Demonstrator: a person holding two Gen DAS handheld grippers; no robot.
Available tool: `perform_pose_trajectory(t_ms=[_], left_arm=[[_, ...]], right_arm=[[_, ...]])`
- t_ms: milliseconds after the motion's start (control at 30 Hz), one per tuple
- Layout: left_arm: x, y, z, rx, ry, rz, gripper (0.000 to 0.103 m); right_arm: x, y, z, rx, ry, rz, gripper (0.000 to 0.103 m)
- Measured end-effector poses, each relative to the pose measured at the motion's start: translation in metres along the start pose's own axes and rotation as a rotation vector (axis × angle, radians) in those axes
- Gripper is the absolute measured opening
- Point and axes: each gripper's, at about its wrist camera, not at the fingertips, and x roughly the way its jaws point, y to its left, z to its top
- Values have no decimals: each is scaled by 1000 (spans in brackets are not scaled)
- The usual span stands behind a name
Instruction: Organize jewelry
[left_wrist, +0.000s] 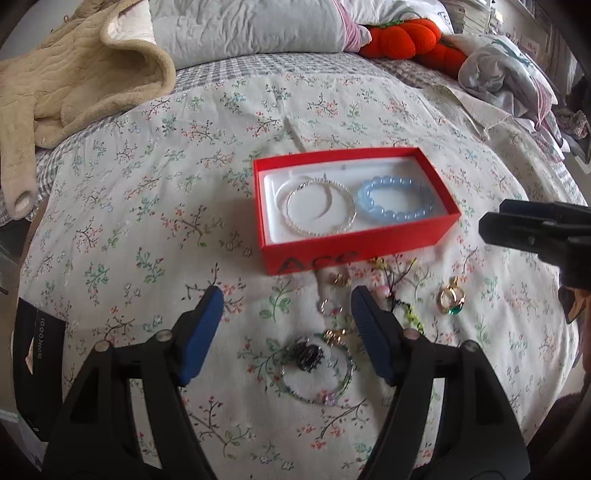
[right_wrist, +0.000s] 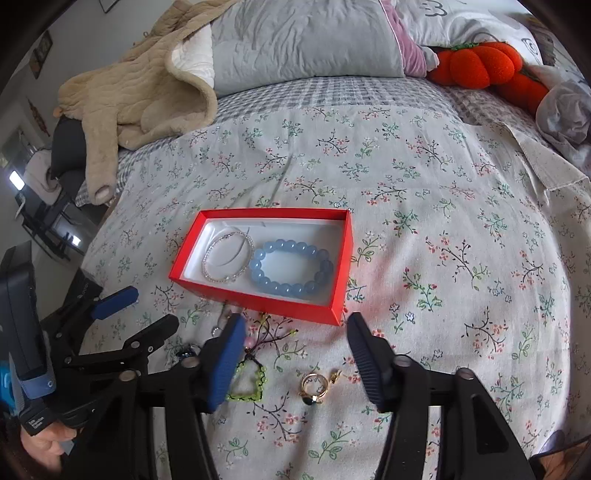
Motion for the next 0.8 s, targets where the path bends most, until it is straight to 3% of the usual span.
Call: perform_pose_trajectory(t_ms=[233, 333, 433, 567, 800], left_arm=[[-3, 16, -27, -21, 35, 6, 80], [-2, 21, -37, -26, 36, 2, 80], [-2, 25, -52, -43, -22, 5, 81], [4, 26, -70, 7, -47, 20, 81], [17, 33, -88, -1, -9, -23, 81]], right_arm=[[-4, 1, -26, -22, 26, 9, 70], [-2, -1, -37, -29, 27, -12, 72], [3, -5, -52, -42, 22, -52, 75], [15, -8, -72, -105, 48, -106, 75], [32, -9, -97, -159, 75, -147, 75]])
